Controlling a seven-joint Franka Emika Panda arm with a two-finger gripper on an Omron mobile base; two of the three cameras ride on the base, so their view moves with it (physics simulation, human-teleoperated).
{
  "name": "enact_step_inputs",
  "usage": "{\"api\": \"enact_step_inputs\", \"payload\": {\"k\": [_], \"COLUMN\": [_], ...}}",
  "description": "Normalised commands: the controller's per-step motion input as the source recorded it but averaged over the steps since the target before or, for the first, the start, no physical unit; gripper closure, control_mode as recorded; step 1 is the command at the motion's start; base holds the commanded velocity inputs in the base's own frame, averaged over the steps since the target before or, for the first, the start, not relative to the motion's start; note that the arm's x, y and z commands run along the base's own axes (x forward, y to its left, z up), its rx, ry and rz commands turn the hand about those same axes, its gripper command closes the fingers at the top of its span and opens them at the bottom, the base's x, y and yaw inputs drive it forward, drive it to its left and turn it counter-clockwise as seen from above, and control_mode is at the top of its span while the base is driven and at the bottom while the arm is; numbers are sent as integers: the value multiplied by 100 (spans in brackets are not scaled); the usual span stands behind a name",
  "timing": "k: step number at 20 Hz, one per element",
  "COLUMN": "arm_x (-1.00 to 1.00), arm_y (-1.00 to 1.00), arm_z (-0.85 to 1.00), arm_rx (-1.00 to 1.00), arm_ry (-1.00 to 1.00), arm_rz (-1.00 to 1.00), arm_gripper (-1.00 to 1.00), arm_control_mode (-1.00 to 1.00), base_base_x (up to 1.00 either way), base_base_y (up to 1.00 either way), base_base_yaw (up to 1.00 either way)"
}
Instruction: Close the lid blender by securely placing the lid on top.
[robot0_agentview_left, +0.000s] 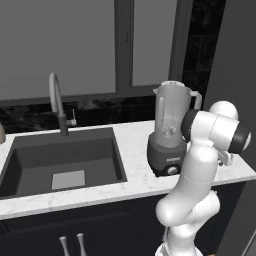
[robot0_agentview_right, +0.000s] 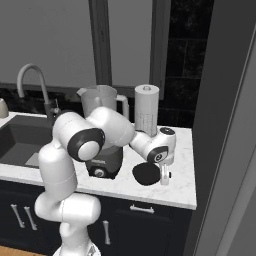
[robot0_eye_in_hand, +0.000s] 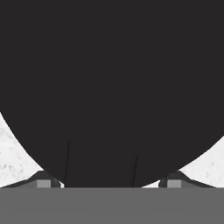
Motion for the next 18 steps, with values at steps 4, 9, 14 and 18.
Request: {"api": "enact_step_inputs", "payload": {"k": [4,9,14,18], "arm_x": [0,0,0,-2], "arm_y": [0,0,0,1], "arm_z": [0,0,2,46], "arm_rx": [0,0,0,0], "arm_ry": [2,0,-1,-14], "arm_rz": [0,0,0,-5], "arm_gripper": [100,100,100,100], "arm_control_mode": [-100,-100,-100,-100], "base_base_x": [0,0,0,0], "base_base_y": [0,0,0,0], "base_base_yaw": [0,0,0,0]}}
